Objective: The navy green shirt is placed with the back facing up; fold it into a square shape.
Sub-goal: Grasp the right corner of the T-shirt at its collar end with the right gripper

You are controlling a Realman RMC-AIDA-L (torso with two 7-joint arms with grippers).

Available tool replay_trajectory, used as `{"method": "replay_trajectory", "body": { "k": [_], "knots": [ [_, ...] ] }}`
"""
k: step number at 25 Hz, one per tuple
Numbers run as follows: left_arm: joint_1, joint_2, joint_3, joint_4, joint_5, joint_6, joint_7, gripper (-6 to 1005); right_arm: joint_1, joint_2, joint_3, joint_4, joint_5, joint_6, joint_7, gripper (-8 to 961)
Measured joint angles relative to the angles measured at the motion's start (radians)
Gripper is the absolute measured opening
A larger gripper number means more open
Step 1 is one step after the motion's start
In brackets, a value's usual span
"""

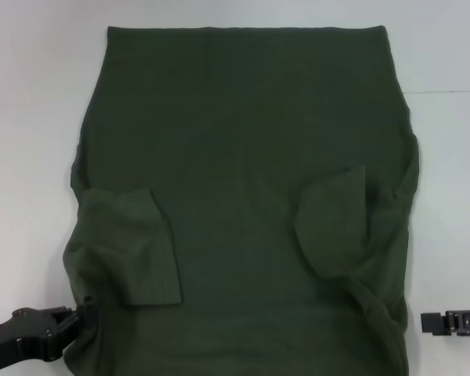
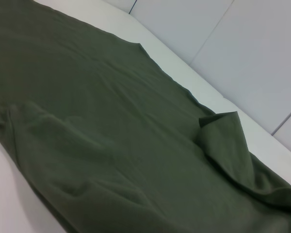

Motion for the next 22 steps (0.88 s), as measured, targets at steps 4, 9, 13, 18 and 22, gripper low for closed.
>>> {"method": "replay_trajectory", "body": {
  "k": [4,9,13,18,22],
  "knots": [
    [-0.001,0.000,0.001,0.001,0.000,0.000,0.001,1,0.016,0.002,-0.007,0.036,-0.015,0.029,0.004,736],
    [-0.001,0.000,0.000,0.000,0.001,-0.005,0.008,1,0.041,0.010,-0.009,0.064,-0.037,0.058,0.007,736],
    [-0.001,0.000,0.000,-0.001,0.002,-0.012,0.009,1,0.060,0.017,-0.012,0.075,-0.057,0.073,0.019,736],
    [0.000,0.000,0.000,-0.002,0.002,-0.013,0.009,1,0.071,0.020,-0.012,0.084,-0.064,0.083,0.025,735],
    [-0.001,0.000,0.000,-0.002,0.001,-0.013,0.009,0,0.067,0.020,-0.011,0.087,-0.064,0.084,0.031,735]
  ]
}}
